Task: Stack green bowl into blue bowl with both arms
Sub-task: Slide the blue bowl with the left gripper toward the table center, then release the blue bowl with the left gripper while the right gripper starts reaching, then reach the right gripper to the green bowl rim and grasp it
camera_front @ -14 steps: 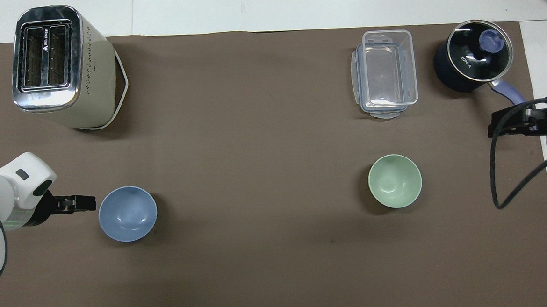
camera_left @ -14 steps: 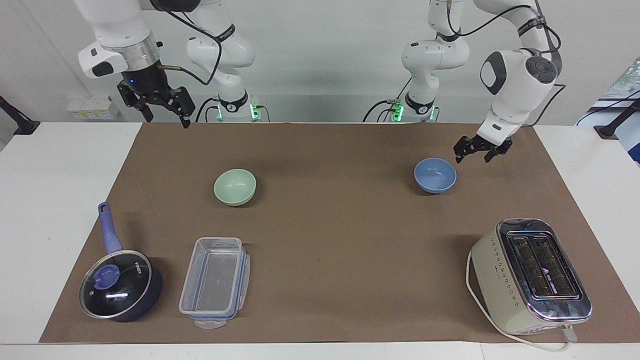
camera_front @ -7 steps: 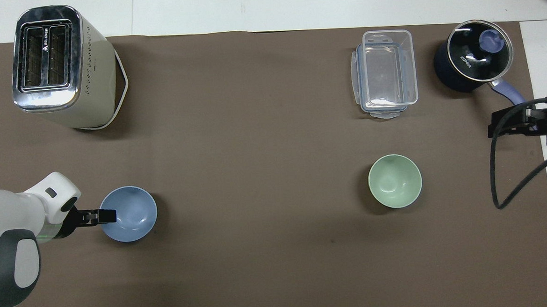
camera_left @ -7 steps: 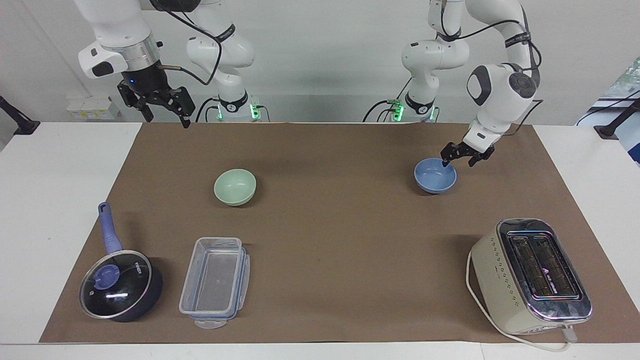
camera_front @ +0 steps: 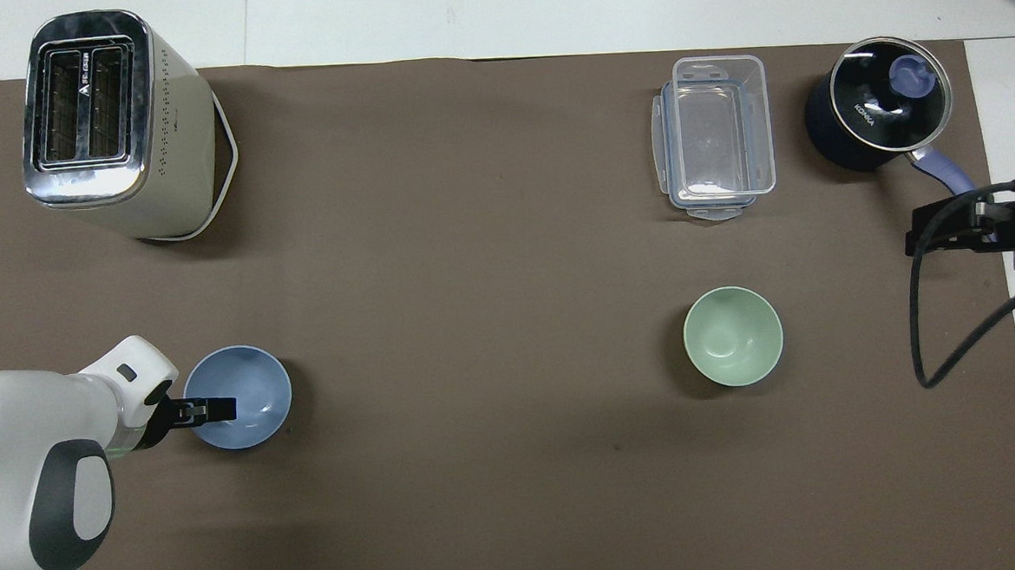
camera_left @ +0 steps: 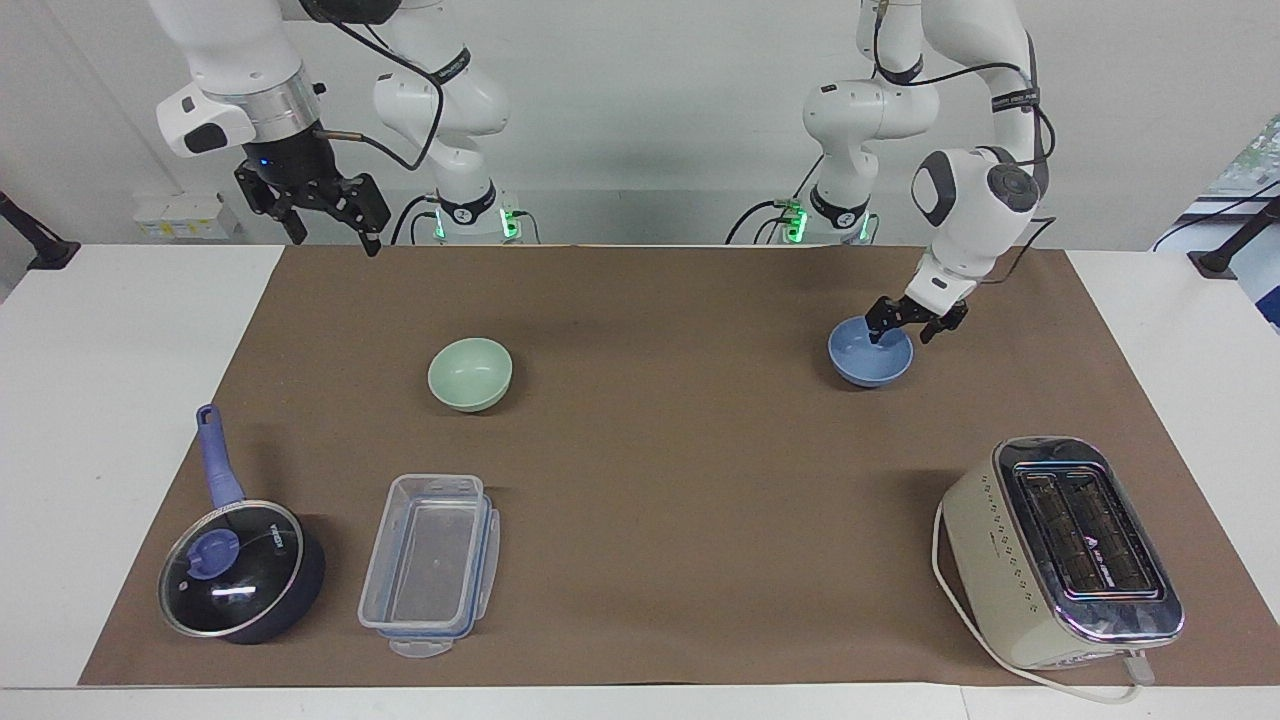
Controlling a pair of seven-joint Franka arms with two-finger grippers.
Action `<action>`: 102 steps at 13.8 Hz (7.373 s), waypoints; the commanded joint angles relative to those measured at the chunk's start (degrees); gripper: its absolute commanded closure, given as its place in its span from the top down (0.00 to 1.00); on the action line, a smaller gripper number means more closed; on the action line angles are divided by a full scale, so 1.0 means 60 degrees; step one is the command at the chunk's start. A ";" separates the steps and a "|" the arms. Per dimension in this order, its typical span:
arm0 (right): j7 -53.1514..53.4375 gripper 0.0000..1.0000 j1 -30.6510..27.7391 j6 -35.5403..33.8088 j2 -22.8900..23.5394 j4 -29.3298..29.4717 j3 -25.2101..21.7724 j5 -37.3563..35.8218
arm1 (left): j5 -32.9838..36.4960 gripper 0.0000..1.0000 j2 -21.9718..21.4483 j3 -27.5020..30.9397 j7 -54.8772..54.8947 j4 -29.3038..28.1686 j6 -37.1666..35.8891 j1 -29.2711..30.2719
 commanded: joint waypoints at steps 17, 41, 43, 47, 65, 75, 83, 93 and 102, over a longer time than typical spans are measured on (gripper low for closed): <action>-0.0233 1.00 -0.0175 -0.0124 0.0044 0.0118 0.0047 0.0204 | -0.0620 0.00 0.0126 0.0057 -0.0120 0.2287 -0.2355 -0.0630; -0.0219 1.00 -0.0175 -0.0124 0.0044 0.0118 0.0032 0.0203 | -0.1237 1.00 0.1825 0.0071 -0.3944 0.2023 0.0811 -0.5790; -0.0219 1.00 -0.0175 -0.0124 0.0030 0.0118 0.0032 0.0203 | -0.1237 1.00 0.1898 0.0086 -0.4031 0.2227 0.0751 -0.5732; -0.0219 1.00 -0.0190 -0.0124 0.0044 0.0118 0.0032 0.0203 | -0.1135 1.00 0.1840 0.0130 -0.3944 0.3089 -0.0299 -0.4971; -0.0380 1.00 -0.0175 0.0973 0.0044 -0.0336 0.0003 0.0350 | 0.1530 1.00 0.1928 0.0145 -0.0004 0.7952 -0.5895 -0.0736; -0.0658 1.00 -0.0073 0.4002 0.0176 -0.3321 0.0003 0.0365 | 0.1751 1.00 0.1870 0.0159 -0.0077 0.8542 -0.6573 -0.0692; -0.1257 1.00 0.0089 0.6537 0.0541 -0.6047 0.0032 0.0847 | 0.1737 1.00 0.1870 0.0159 -0.0077 0.8542 -0.6573 -0.0692; -0.1857 1.00 0.0074 0.8064 0.0748 -0.7469 0.0032 0.1038 | 0.1649 1.00 0.1884 0.0159 -0.0077 0.8542 -0.6501 -0.0692; -0.4157 0.89 -0.0291 0.8094 0.0630 -0.7807 0.0017 0.2517 | 0.1752 1.00 0.1840 0.0145 -0.0048 0.9245 -0.7877 -0.0678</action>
